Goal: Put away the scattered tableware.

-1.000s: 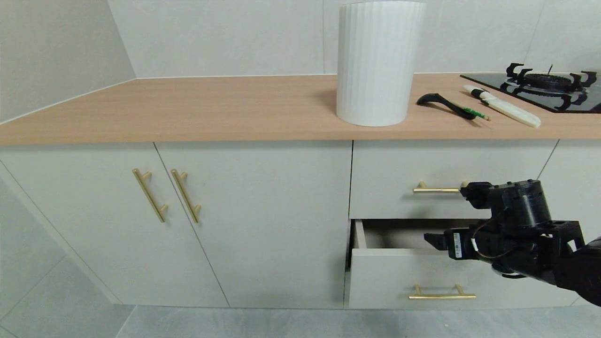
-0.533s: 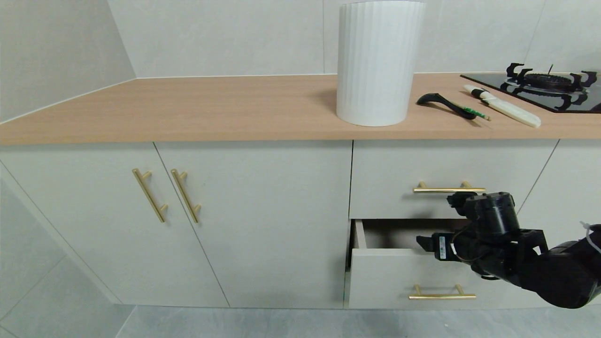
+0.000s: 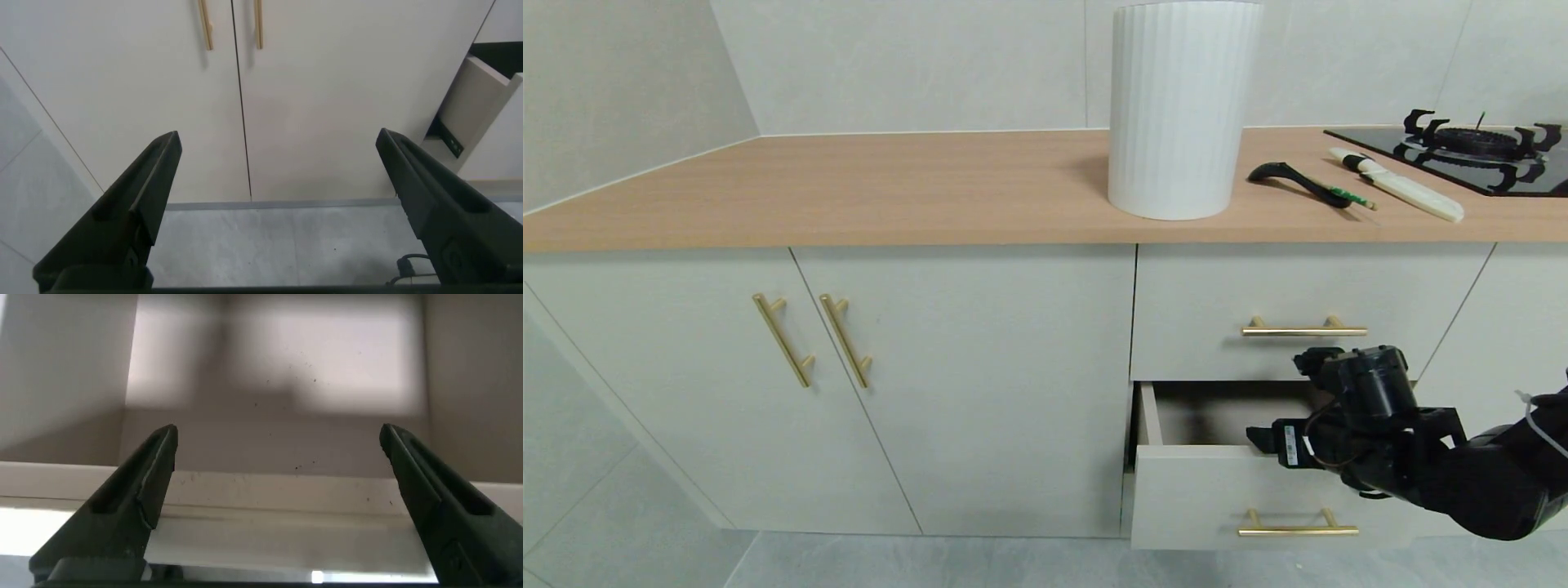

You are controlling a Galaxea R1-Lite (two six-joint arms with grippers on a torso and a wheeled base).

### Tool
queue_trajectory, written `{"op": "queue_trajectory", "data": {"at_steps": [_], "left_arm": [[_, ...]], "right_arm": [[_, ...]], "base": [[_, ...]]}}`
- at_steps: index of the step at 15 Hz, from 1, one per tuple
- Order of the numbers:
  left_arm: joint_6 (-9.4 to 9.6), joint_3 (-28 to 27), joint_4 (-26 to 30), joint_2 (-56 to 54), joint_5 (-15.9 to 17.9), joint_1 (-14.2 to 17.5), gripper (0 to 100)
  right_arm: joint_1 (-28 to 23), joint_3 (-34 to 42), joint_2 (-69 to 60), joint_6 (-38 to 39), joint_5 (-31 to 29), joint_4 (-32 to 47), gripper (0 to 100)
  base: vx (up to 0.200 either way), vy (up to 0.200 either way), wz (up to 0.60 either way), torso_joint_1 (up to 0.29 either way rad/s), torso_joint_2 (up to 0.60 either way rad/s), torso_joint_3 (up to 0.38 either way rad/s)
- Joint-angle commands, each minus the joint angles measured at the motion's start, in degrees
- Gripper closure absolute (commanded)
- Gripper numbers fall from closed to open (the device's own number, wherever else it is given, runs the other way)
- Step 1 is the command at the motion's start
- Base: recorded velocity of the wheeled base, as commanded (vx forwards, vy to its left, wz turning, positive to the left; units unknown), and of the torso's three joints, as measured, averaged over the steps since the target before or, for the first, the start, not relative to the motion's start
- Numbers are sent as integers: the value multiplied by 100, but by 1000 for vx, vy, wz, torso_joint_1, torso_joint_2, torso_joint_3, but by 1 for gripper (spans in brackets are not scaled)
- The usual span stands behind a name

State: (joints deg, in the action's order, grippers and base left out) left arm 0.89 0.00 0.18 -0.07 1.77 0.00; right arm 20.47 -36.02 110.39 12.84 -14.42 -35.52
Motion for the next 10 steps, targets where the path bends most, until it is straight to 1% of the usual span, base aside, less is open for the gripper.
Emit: {"op": "queue_trajectory", "data": {"at_steps": [1, 3, 4, 5, 6, 7, 10], "left_arm": [[-1, 0, -1, 7, -1, 0, 0], [-1, 0, -1, 7, -1, 0, 0], [-1, 0, -1, 7, -1, 0, 0], [-1, 0, -1, 7, -1, 0, 0], [-1, 0, -1, 7, -1, 0, 0], [-1, 0, -1, 7, -1, 0, 0], [-1, 0, -1, 7, -1, 0, 0]], "right_arm": [[10, 52, -263, -27, 36, 169, 0], [19, 34, -527, -36, 229, 546, 0], [63, 8, -799, -44, 431, 1012, 0], [71, -1, -905, -44, 484, 1171, 0], [150, -45, -1151, -185, 598, 1707, 0], [194, -45, -1300, -334, 634, 2005, 0], [414, -45, -1459, -493, 642, 2586, 0]], "base": [[0, 0, 0, 0, 0, 0], [0, 0, 0, 0, 0, 0], [0, 0, 0, 0, 0, 0], [0, 0, 0, 0, 0, 0], [0, 0, 0, 0, 0, 0], [0, 0, 0, 0, 0, 0], [0, 0, 0, 0, 0, 0]]}}
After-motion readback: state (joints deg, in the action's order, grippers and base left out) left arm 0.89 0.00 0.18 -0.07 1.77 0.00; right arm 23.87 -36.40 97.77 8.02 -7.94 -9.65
